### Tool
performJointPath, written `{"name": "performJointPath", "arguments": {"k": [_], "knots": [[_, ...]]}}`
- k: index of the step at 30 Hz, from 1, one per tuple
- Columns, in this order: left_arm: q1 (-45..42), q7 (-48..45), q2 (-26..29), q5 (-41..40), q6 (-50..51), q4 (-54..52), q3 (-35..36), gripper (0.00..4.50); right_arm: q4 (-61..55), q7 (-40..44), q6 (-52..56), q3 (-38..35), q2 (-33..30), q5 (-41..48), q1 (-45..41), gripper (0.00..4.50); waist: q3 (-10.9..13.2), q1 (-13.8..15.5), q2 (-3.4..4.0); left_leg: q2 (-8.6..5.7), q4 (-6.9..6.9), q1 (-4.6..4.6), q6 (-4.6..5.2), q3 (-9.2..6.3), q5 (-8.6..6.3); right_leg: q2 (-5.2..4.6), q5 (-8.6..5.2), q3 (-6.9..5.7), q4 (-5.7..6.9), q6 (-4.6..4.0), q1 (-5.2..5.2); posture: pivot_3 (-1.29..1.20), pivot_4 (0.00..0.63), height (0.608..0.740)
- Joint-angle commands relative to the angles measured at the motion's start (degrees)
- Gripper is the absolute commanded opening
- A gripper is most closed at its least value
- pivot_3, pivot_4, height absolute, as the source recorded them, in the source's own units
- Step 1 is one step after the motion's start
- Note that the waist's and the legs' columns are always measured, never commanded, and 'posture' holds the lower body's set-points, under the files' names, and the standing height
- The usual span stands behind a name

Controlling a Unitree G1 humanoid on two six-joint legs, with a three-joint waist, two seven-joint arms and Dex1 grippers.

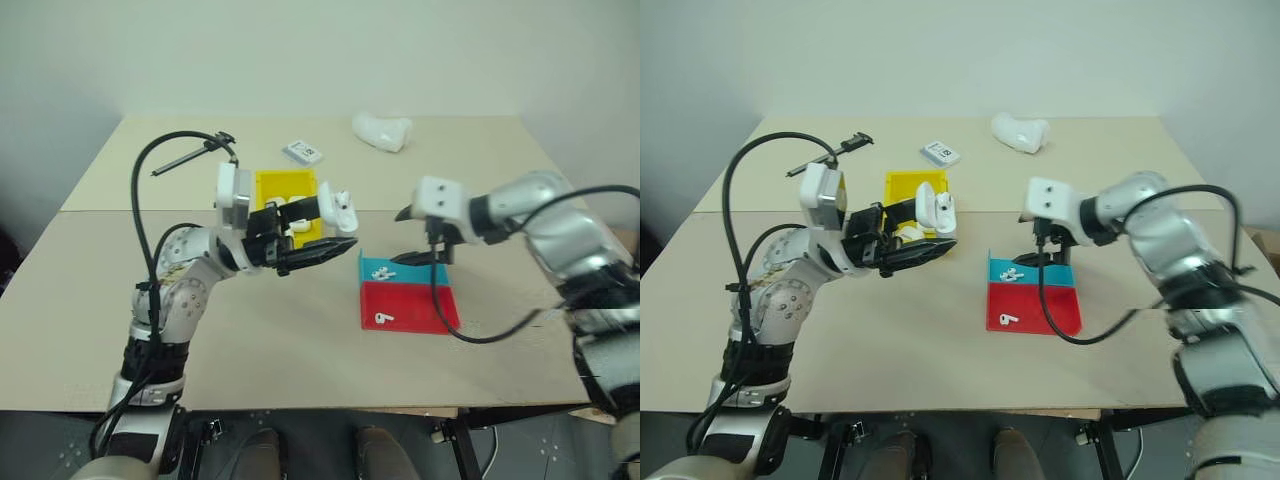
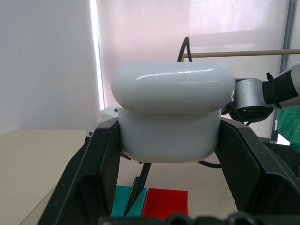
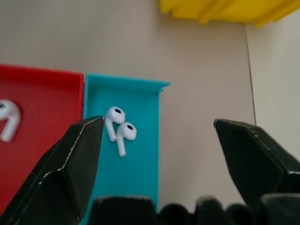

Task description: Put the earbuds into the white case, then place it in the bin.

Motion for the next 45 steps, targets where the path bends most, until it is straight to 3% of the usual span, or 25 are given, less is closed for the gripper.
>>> {"name": "performJointPath", "arguments": {"k": [1,3,11,45], "knots": [[0.6,0.9,0.8,-0.9,-0.5,-3.1,1.5,2.78,12.5,3.3,-10.2,2.0,4.0,-6.7,-5.9,3.22,0.0,0.3,0.00,-0.01,0.00,-0.01,-0.01,0.03,0.00,-0.01,0.00,-0.01,-0.01,0.00,0.01,0.00,0.150,0.740],[1.3,1.6,1.2,-0.9,-0.7,-4.0,2.0,2.78,19.7,3.7,-13.1,3.1,7.3,-9.8,-8.5,2.56,0.0,0.4,0.01,-0.01,0.01,-0.01,-0.03,0.07,0.02,-0.04,0.00,-0.02,0.00,0.00,0.02,0.00,0.150,0.740],[3.8,3.4,2.9,-1.3,-0.5,-7.1,3.1,2.78,33.0,4.6,-17.5,1.9,12.9,-16.3,-12.5,2.56,0.0,0.4,0.04,0.00,0.00,0.01,-0.18,0.21,0.11,-0.09,0.01,-0.09,0.07,-0.02,0.03,0.00,0.150,0.740],[4.9,5.2,4.7,-2.3,0.1,-9.3,2.9,2.78,34.0,3.3,-19.3,-2.5,16.2,-20.7,-10.2,2.56,0.0,0.2,0.06,-0.01,-0.01,0.03,-0.22,0.23,0.13,-0.08,0.02,-0.09,0.12,-0.04,0.03,0.00,0.150,0.740]]}}
